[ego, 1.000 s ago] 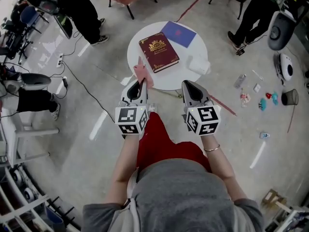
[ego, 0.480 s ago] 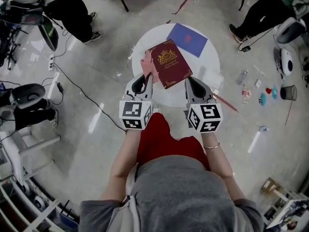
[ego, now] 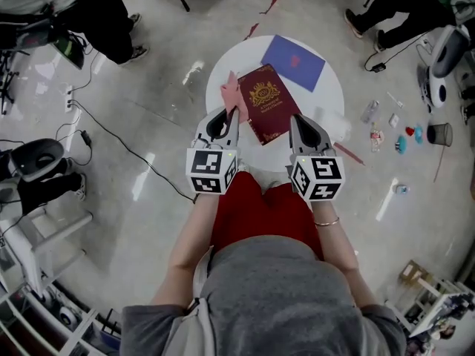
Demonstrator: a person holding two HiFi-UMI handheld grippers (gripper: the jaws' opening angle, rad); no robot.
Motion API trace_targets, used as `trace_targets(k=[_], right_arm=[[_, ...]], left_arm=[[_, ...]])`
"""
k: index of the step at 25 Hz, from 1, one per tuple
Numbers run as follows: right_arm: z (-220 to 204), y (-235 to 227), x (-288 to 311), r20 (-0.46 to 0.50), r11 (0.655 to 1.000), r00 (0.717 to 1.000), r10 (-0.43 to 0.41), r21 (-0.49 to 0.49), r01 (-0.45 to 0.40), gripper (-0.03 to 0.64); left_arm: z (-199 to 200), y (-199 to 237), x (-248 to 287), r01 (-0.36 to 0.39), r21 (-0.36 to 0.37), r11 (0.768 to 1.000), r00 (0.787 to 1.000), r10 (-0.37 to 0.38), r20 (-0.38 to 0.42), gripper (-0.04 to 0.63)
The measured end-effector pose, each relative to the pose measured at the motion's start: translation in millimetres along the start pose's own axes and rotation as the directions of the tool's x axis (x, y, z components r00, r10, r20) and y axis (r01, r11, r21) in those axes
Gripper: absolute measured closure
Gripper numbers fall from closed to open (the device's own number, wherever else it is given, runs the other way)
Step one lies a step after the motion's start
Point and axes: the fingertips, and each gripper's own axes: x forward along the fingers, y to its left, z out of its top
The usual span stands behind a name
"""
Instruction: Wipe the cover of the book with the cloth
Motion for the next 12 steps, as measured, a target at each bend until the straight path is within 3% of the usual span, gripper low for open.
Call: trace_targets(k=[12], right_arm=[[-8,-19,40,-0.069,0.996,0.995,0.073,-0.042,-0.076,0.588]], left_arm=[[-14,11,20,-0.087,-0.055,0.995,0.996,0.085,-0.039,0.560]])
